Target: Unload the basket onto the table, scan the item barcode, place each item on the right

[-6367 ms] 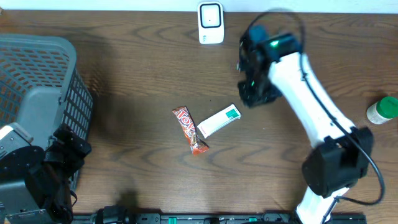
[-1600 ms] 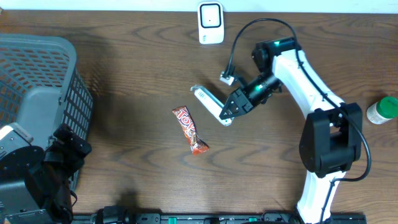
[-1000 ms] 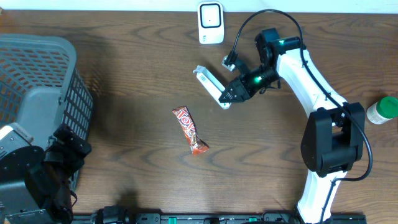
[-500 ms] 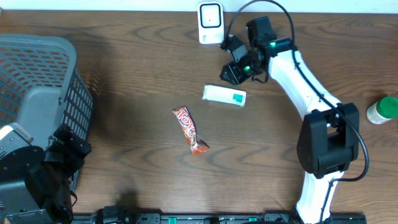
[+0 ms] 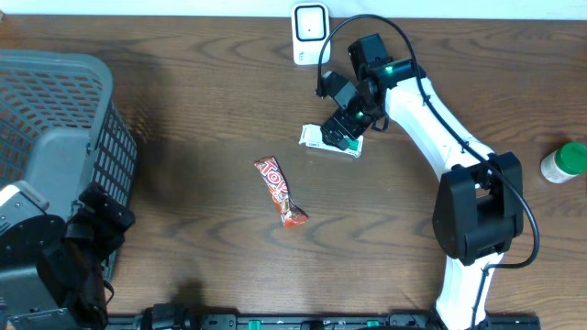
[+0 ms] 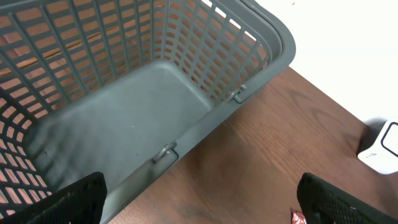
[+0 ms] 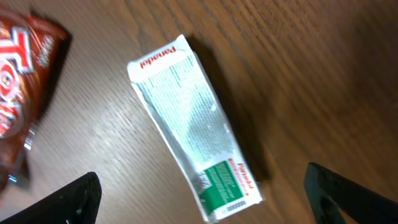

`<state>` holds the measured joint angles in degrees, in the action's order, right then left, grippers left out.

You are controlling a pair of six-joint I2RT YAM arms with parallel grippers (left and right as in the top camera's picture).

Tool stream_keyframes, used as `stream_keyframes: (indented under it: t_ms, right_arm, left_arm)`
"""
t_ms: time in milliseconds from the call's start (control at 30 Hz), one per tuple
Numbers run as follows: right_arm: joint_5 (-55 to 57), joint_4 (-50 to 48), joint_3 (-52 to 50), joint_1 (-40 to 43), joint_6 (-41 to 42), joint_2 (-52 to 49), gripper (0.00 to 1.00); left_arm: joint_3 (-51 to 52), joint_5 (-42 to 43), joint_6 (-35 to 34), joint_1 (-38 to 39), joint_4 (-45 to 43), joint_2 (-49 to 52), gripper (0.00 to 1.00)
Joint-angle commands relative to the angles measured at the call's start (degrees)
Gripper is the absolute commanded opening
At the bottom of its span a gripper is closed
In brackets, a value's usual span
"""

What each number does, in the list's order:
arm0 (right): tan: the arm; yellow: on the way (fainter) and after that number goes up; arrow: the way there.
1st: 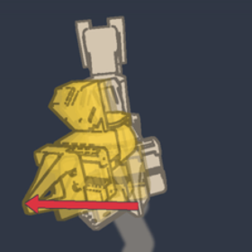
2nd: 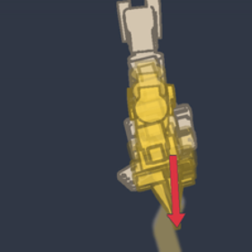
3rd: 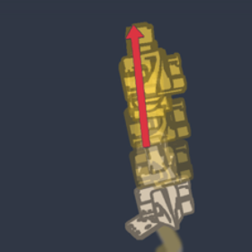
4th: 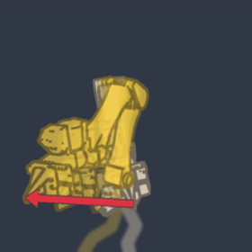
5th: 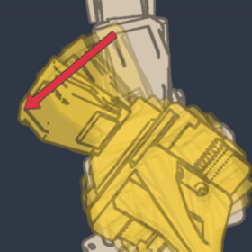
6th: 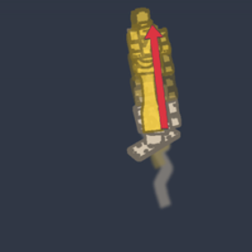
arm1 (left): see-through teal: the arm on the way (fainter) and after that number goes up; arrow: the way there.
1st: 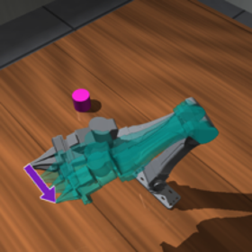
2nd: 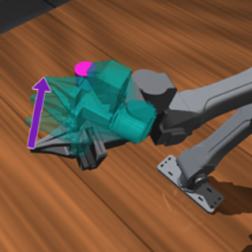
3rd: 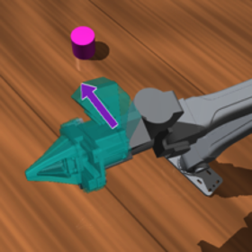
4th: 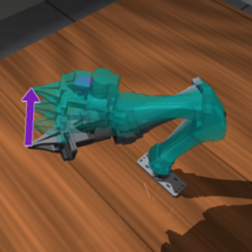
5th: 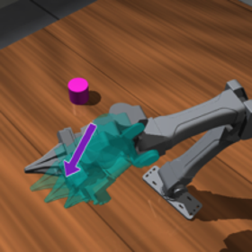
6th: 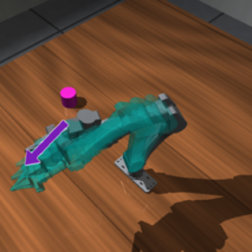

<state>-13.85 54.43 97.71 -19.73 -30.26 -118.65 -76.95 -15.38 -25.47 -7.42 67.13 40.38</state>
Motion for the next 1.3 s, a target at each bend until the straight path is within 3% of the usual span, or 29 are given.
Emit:
stream_keyframes:
  t_ms: [0, 133, 400, 667, 1033, 1267]
  right_arm:
    - [1.64, -0.35, -0.33, 0.74, -7.91, 1.22, 0.99]
    - [1.75, -1.14, -0.87, 0.98, -8.17, -1.01, 0.99]
    - [1.84, 0.26, -0.87, 0.87, -8.11, -7.89, 0.85]
    - [3.89, 2.23, -1.01, 0.94, -6.49, -11.15, 0.79]
    - [6.05, 2.54, -1.07, 0.11, -4.28, -20.55, 0.54]
    - [5.29, 1.68, -1.07, -0.76, -2.71, -21.81, 0.31]
  left_arm:
    - [-0.13, -0.76, 0.28, -0.28, 0.13, -0.04, 0.98]
    - [-0.13, -0.79, 0.28, -0.28, 0.13, -0.04, 0.98]
    - [-0.13, -0.79, 0.28, -0.28, 0.13, -0.04, 0.98]
    - [-0.13, -0.76, 0.28, -0.28, 0.13, -0.04, 0.98]
    - [-0.13, -0.79, 0.28, -0.28, 0.13, -0.04, 0.98]
    - [-0.13, -0.79, 0.28, -0.28, 0.13, -0.04, 0.98]
